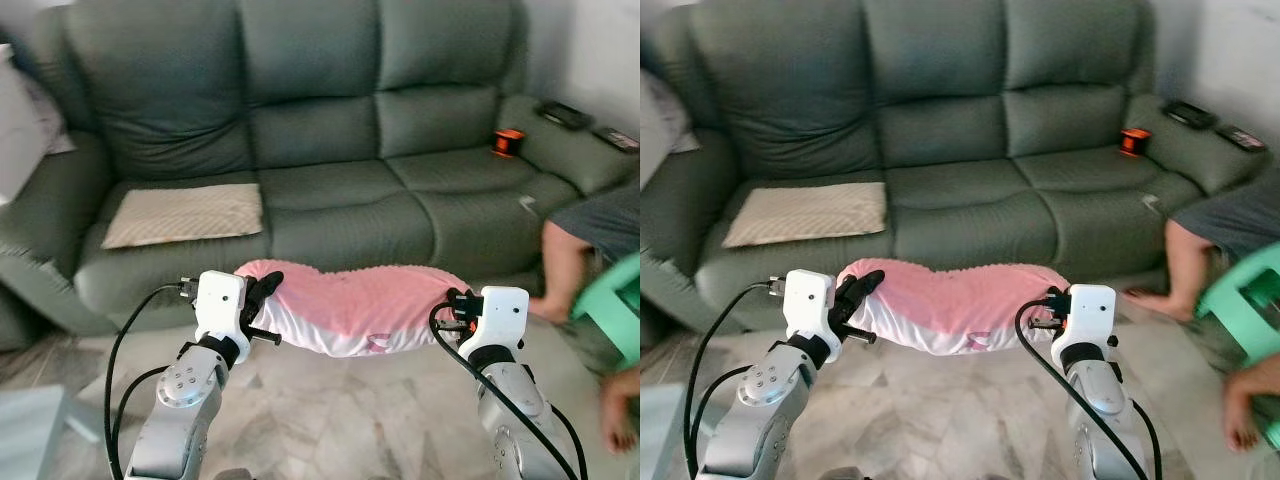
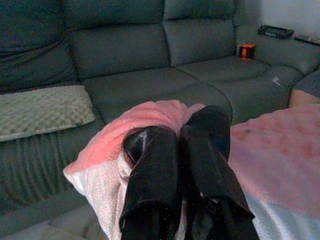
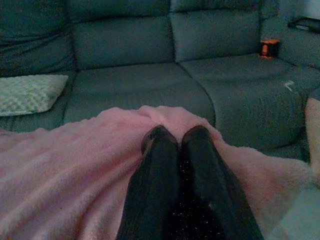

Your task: Move the pillow to the sofa

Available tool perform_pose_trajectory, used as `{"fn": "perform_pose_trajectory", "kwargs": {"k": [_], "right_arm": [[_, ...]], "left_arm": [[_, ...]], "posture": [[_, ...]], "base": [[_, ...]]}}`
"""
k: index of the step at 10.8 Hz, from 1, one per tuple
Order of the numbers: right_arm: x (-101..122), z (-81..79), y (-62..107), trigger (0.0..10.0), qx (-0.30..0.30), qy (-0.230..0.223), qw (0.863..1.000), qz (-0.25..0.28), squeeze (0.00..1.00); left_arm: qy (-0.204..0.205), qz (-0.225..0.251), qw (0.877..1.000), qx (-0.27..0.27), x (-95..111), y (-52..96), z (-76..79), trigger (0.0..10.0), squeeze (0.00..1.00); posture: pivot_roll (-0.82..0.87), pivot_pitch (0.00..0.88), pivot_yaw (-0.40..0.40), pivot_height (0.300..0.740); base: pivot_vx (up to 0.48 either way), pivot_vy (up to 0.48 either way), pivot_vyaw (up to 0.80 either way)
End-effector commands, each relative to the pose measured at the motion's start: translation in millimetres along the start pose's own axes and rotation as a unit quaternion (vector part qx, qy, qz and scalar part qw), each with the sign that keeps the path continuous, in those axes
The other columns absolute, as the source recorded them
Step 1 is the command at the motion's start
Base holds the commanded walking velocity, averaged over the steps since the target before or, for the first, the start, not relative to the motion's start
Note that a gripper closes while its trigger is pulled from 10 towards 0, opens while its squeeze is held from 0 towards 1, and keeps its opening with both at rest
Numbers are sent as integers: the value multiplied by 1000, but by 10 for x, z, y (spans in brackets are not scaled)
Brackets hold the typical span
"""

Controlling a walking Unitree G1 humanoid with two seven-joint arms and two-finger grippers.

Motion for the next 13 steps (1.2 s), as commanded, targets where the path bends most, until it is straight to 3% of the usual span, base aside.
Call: {"fn": "perform_pose_trajectory", "kwargs": {"k": [1, 6, 13], "right_arm": [[75, -27, -25, 10000, 3, 0, 1000, 15, 0], [97, -32, -26, 10000, 4, 0, 1000, 20, 0], [86, -39, -8, 10000, 5, -3, 1000, 19, 0]], "left_arm": [[-4, 22, 1000, -21, 127, -14, 71, 10000, 0], [-5, 21, 999, -26, 121, -18, 78, 10000, 0], [-8, 19, 999, -25, 110, -13, 81, 10000, 0]], "posture": [[-20, 0, -23, 740], [-20, 0, -22, 740], [-22, 0, -20, 740]], "base": [[0, 0, 0], [227, 0, 0], [399, 0, 0]]}}
Point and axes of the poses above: a point about 5 cm out from each wrist's last joint towards the gripper, its own y axis pointing back from the gripper into the wrist, its own x axis along the axis of the wrist's last joint, z = x × y, the point moved 5 cm from there along -y, pointing out of the wrist towards the gripper, and after that the axes turned 8 degrees about y, right-handed, at the moved point
